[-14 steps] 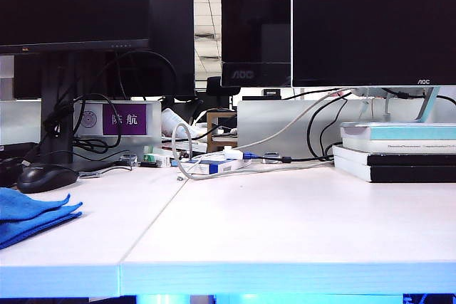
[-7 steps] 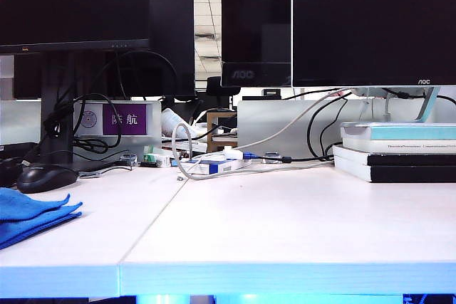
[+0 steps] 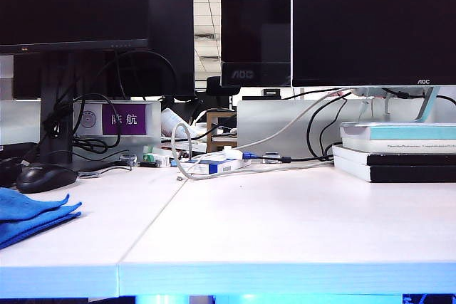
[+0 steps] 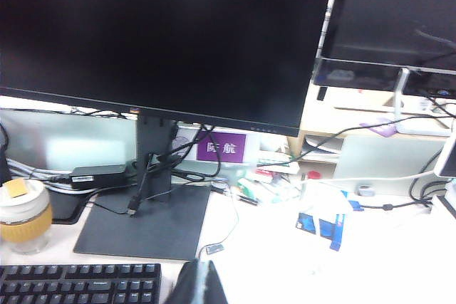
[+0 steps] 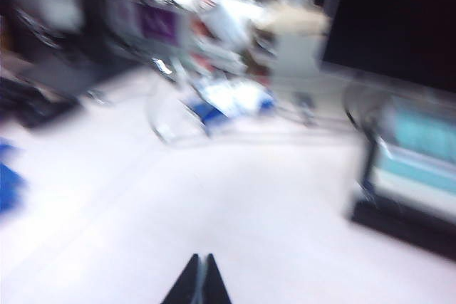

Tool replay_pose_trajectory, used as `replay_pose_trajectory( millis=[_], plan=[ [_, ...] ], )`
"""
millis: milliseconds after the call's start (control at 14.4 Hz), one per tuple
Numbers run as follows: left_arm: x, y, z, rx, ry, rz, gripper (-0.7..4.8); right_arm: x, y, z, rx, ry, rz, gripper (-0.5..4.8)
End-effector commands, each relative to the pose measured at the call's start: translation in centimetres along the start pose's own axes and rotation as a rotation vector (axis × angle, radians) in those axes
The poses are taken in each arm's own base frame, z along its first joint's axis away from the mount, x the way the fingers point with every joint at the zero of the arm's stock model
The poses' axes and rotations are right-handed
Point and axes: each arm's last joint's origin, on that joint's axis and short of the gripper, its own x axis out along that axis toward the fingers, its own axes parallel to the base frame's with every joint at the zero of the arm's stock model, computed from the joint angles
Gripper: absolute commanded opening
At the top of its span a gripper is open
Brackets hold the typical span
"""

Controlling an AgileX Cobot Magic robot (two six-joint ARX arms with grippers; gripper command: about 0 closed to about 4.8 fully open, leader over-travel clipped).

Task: Wipe the table from right to left using the rag.

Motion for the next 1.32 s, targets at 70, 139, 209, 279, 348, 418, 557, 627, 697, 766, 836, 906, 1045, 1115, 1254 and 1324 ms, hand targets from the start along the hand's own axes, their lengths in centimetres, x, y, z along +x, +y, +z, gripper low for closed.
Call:
replay_pose_trajectory(
  millis=[70,139,209,279,348,418,557,627,697,766,836,906,1045,1115,1254,1324],
  plan=[
    [0.0,0.0,0.1,0.004,-0.010,-0.005,-0.05,0.8,-0.1,-6.9,-0.035,0.074,-0.155,-0.01],
    [0.1,0.0,0.1,0.005,-0.016,-0.006,-0.05,0.9,0.0,-7.9,-0.044,0.090,-0.148,-0.01],
    [0.4,0.1,0.0,0.009,-0.033,-0.007,-0.05,1.1,0.1,-9.0,-0.053,0.108,-0.142,-0.01],
    [0.8,0.2,-0.2,0.014,-0.052,-0.008,-0.05,1.3,0.1,-9.9,-0.062,0.126,-0.143,-0.01],
    [1.7,0.5,-1.0,0.016,-0.065,-0.009,-0.06,1.5,0.2,-10.7,-0.076,0.151,-0.143,-0.01],
    [2.3,0.7,-1.6,0.014,-0.064,-0.009,-0.05,1.5,0.2,-11.0,-0.083,0.166,-0.142,-0.01],
    [3.9,1.2,-4.0,-0.037,-0.028,-0.008,-0.06,1.5,0.2,-11.2,-0.098,0.194,-0.143,-0.01],
    [4.4,1.4,-4.7,-0.040,-0.019,-0.007,-0.05,1.5,0.2,-11.3,-0.099,0.196,-0.143,-0.01],
    [5.2,1.7,-6.6,-0.038,-0.012,-0.007,-0.05,1.5,0.2,-11.3,-0.099,0.196,-0.143,-0.01],
    [5.4,1.8,-7.4,-0.035,-0.025,-0.009,-0.05,1.5,0.2,-11.3,-0.099,0.196,-0.143,-0.01],
    [4.7,1.8,-11.2,-0.031,-0.076,-0.007,-0.05,1.5,0.2,-11.3,-0.099,0.196,-0.143,-0.01],
    [4.1,1.9,-13.1,-0.042,-0.078,0.004,-0.05,1.5,0.2,-11.3,-0.099,0.196,-0.143,-0.01],
    [3.3,1.9,-16.3,-0.054,-0.089,0.012,-0.05,1.5,0.2,-11.3,-0.099,0.196,-0.143,-0.01],
    [3.0,1.9,-17.2,-0.052,-0.099,0.011,-0.05,1.5,0.2,-11.3,-0.099,0.196,-0.143,-0.01],
    [2.8,2.0,-19.2,-0.058,-0.086,0.030,-0.06,1.5,0.2,-11.3,-0.099,0.196,-0.143,-0.01],
    [3.0,1.9,-19.9,-0.068,-0.050,0.054,-0.05,1.5,0.2,-11.3,-0.098,0.194,-0.143,-0.01]
  ],
)
